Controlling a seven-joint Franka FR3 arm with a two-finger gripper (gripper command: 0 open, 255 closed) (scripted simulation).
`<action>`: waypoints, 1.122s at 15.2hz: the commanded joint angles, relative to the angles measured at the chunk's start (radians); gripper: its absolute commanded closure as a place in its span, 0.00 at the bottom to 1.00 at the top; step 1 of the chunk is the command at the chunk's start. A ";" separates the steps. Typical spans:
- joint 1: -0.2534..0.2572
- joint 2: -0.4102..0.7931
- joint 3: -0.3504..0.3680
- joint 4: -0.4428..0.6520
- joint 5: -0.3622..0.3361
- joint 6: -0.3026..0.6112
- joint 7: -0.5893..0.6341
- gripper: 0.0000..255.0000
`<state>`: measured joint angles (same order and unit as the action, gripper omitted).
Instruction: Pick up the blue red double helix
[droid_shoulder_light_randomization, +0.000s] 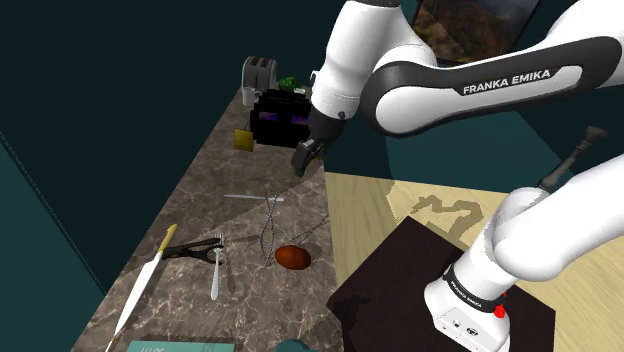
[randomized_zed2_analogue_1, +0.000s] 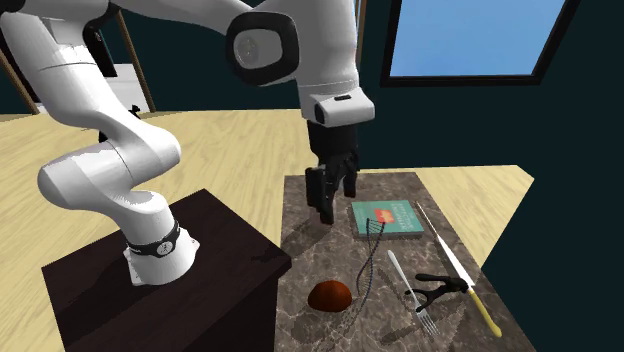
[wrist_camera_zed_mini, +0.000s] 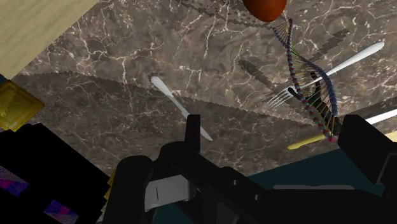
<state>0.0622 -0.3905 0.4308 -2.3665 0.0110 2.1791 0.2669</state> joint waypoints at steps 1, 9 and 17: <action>-0.013 0.078 0.056 0.041 -0.054 0.041 0.064 0.00; -0.046 0.326 0.193 0.155 -0.316 0.129 0.301 0.00; -0.048 0.370 0.197 0.119 -0.373 0.191 0.356 1.00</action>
<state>0.0136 -0.0218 0.6270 -2.2454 -0.3597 2.3676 0.6198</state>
